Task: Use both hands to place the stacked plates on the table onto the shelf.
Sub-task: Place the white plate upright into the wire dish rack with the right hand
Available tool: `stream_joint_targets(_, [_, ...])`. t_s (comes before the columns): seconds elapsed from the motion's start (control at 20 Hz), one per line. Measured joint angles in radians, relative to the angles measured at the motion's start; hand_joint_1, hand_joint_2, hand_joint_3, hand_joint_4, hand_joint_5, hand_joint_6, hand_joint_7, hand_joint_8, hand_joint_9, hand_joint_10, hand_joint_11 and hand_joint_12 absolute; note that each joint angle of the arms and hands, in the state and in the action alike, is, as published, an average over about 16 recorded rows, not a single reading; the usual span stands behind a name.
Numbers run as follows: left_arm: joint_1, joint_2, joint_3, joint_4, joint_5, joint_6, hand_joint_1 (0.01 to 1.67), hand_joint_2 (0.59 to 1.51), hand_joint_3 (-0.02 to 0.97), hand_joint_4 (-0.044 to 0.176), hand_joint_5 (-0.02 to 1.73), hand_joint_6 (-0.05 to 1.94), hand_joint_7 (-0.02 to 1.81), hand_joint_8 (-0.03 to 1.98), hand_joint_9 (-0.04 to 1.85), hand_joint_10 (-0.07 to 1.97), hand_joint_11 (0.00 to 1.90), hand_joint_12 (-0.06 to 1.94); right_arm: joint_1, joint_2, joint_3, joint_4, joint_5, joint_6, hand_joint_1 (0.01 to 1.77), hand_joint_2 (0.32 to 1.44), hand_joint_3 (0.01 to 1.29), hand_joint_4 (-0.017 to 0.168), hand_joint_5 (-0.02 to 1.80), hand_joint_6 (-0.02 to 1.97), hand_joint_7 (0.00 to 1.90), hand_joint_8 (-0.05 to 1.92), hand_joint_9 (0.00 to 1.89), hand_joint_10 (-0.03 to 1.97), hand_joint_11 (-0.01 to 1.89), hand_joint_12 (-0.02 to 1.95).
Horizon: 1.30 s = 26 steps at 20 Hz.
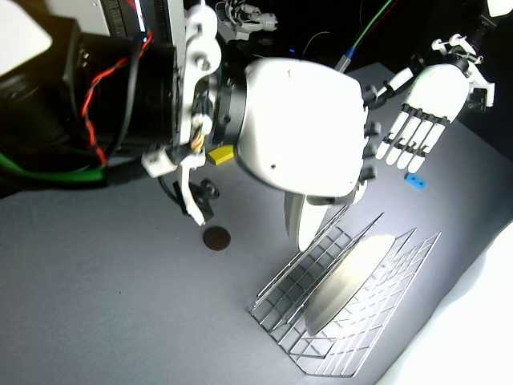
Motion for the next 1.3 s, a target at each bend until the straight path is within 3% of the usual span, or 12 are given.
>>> stream_joint_targets(0.6, [0.011, -0.01, 0.002, 0.008, 0.0, 0.0, 0.02, 1.129, 0.003, 0.005, 0.02, 0.01, 0.02, -0.01, 0.02, 0.01, 0.02, 0.02, -0.009, -0.095, 0.111, 0.003, -0.077, 0.018, 1.22, 0.99, 0.01, 0.008, 0.98, 0.95, 1.11, 0.77, 1.33, 0.01, 0.96, 1.1])
stream_joint_targets(1.3, [0.013, -0.013, 0.002, 0.011, 0.001, 0.0, 0.02, 1.13, 0.003, 0.005, 0.02, 0.01, 0.02, -0.01, 0.02, 0.01, 0.02, 0.02, -0.069, -0.194, 0.222, 0.077, -0.153, -0.073, 1.21, 1.0, 0.01, 0.006, 0.95, 0.94, 1.1, 0.78, 1.34, 0.01, 0.97, 1.11])
